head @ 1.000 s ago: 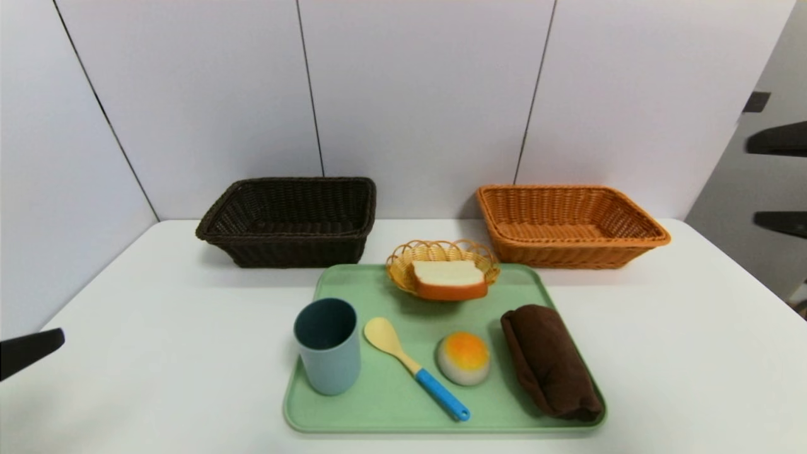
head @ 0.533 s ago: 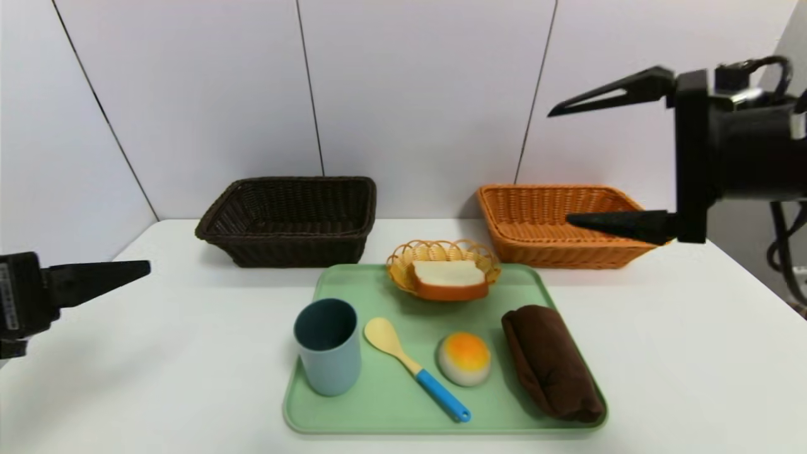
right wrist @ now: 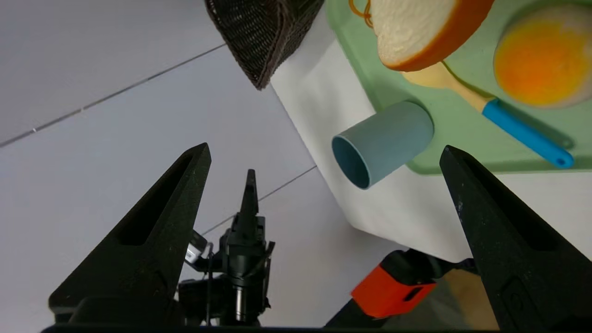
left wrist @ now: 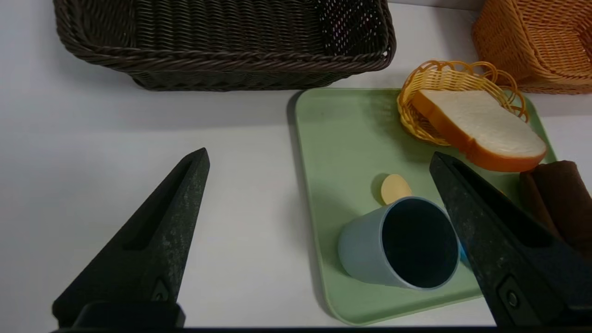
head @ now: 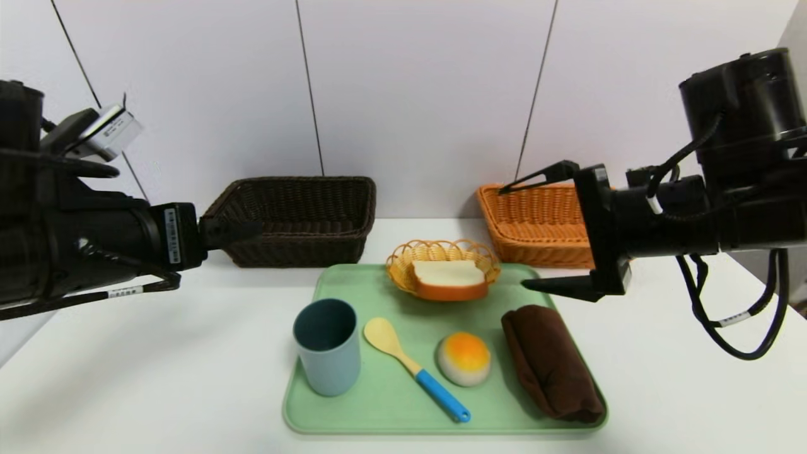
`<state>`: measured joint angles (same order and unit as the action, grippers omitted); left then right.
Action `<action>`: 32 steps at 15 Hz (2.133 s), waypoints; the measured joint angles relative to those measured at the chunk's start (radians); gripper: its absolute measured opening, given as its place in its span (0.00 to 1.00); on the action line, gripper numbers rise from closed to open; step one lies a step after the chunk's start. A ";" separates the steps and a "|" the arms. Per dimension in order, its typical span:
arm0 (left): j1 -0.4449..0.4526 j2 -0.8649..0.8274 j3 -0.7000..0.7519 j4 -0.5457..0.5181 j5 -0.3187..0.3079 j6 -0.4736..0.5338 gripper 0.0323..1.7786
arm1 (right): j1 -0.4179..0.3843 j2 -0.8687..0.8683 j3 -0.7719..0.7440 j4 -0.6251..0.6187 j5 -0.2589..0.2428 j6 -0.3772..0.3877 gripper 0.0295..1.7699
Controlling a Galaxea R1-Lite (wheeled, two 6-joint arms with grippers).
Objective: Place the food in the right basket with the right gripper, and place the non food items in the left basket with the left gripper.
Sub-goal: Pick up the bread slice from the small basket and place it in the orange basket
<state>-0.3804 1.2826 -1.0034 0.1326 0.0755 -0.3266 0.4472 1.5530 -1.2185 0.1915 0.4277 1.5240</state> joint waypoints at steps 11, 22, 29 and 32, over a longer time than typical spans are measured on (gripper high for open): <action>-0.011 0.015 0.030 0.002 0.060 -0.004 0.95 | 0.005 0.028 0.317 -0.366 0.000 0.104 0.97; -0.012 -0.035 0.067 0.007 0.052 -0.021 0.95 | 0.039 0.149 0.427 -0.726 -0.058 0.240 0.97; -0.009 -0.037 0.083 0.007 0.050 -0.022 0.95 | 0.050 0.209 0.412 -0.768 -0.085 0.271 0.97; -0.009 -0.038 0.092 0.006 0.050 -0.023 0.95 | 0.055 0.237 0.411 -0.836 -0.094 0.283 0.97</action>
<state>-0.3896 1.2445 -0.9115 0.1389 0.1260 -0.3491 0.5026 1.7900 -0.8077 -0.6440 0.3332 1.8072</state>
